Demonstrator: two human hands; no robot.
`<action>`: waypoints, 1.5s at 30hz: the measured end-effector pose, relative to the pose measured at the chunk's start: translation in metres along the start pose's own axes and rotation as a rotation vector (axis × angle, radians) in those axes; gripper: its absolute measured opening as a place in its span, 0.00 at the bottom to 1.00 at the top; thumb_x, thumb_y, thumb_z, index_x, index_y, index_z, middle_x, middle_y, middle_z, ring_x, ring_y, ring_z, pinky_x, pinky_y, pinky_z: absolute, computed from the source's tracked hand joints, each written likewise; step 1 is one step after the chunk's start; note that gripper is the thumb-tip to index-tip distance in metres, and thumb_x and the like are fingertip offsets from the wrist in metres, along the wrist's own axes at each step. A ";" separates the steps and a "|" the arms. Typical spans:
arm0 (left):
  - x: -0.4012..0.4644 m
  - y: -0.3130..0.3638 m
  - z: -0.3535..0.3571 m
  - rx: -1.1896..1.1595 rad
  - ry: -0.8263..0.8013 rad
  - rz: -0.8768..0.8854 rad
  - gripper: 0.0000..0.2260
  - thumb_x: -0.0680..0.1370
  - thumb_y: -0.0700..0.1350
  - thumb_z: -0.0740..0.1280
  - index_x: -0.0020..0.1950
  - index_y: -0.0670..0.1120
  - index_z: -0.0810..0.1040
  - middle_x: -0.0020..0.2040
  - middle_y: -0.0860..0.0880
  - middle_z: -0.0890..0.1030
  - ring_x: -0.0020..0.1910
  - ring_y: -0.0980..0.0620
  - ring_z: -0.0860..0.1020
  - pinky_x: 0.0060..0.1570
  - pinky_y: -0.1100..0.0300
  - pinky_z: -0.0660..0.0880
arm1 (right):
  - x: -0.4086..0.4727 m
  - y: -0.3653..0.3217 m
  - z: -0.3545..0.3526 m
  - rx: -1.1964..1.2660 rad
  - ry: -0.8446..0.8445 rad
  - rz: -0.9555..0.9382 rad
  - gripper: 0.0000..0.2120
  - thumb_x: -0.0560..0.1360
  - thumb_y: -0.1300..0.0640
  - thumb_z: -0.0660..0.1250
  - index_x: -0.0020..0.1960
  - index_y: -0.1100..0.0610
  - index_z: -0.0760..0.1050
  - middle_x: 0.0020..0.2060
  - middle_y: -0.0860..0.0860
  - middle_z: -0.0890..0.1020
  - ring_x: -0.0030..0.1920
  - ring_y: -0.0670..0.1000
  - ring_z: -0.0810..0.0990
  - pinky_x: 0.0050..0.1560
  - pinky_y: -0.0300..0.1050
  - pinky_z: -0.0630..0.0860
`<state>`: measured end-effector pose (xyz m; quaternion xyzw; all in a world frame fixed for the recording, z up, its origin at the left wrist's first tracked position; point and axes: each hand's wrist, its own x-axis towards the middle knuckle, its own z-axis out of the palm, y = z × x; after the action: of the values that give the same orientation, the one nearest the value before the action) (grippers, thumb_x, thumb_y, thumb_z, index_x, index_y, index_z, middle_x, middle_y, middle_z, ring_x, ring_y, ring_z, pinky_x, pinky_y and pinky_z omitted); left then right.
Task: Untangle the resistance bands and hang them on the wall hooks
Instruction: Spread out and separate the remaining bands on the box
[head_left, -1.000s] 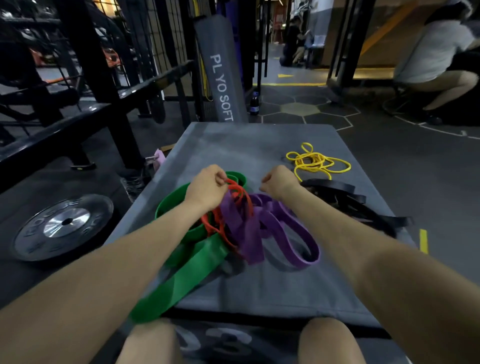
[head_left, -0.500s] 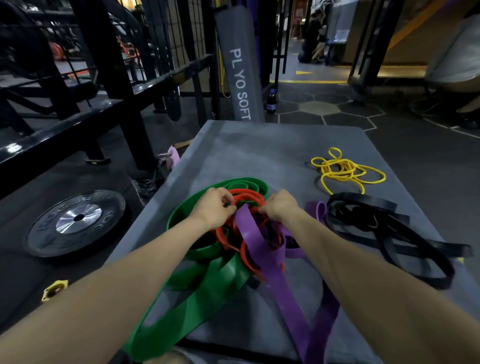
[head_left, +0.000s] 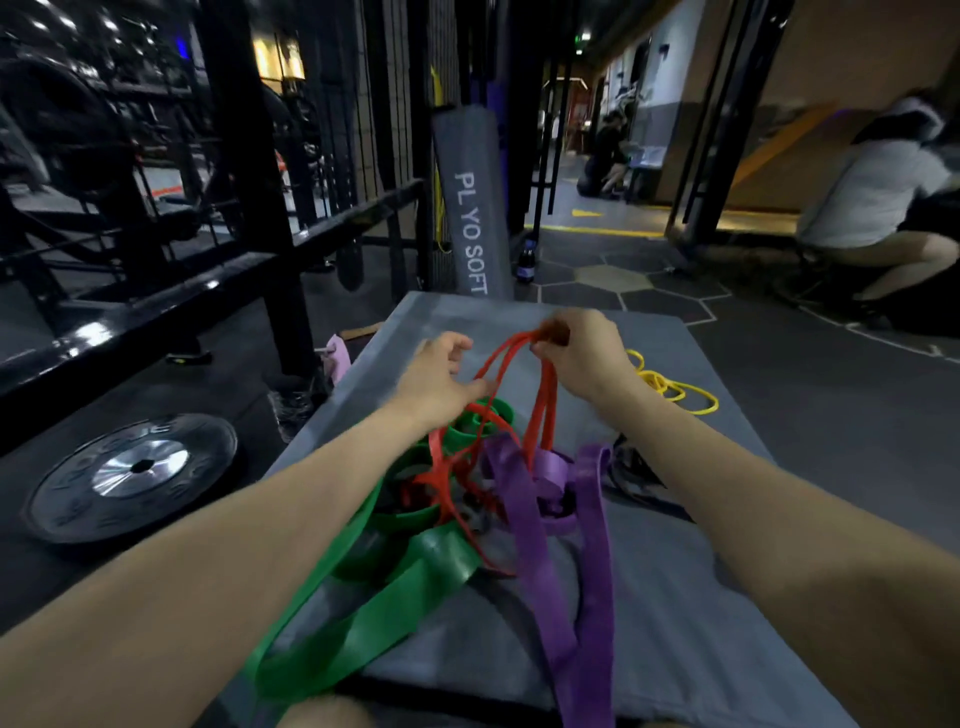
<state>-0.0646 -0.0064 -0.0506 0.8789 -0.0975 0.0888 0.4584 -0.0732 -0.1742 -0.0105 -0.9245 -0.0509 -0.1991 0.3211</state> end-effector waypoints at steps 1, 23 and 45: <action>-0.001 0.006 -0.001 0.020 -0.029 0.014 0.29 0.71 0.48 0.73 0.69 0.45 0.66 0.66 0.47 0.68 0.62 0.51 0.70 0.58 0.62 0.66 | -0.002 -0.005 -0.004 0.003 0.009 -0.040 0.08 0.73 0.61 0.68 0.51 0.62 0.80 0.48 0.58 0.83 0.52 0.57 0.79 0.42 0.39 0.65; 0.003 0.064 -0.048 -0.561 -0.020 0.128 0.10 0.81 0.40 0.58 0.43 0.49 0.74 0.40 0.53 0.74 0.36 0.59 0.72 0.42 0.63 0.76 | -0.034 -0.002 0.010 -0.042 -0.220 -0.035 0.08 0.73 0.60 0.66 0.52 0.61 0.78 0.46 0.59 0.83 0.47 0.58 0.80 0.45 0.44 0.72; -0.019 0.007 -0.034 0.045 -0.123 0.054 0.13 0.79 0.52 0.61 0.46 0.44 0.78 0.29 0.52 0.64 0.29 0.55 0.64 0.35 0.62 0.62 | -0.013 0.024 -0.047 0.358 0.276 0.252 0.11 0.75 0.68 0.56 0.48 0.56 0.74 0.31 0.49 0.76 0.32 0.50 0.75 0.25 0.35 0.73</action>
<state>-0.0867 0.0194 -0.0305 0.8898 -0.1472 0.0489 0.4292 -0.0954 -0.2213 0.0046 -0.8161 0.0747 -0.2698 0.5056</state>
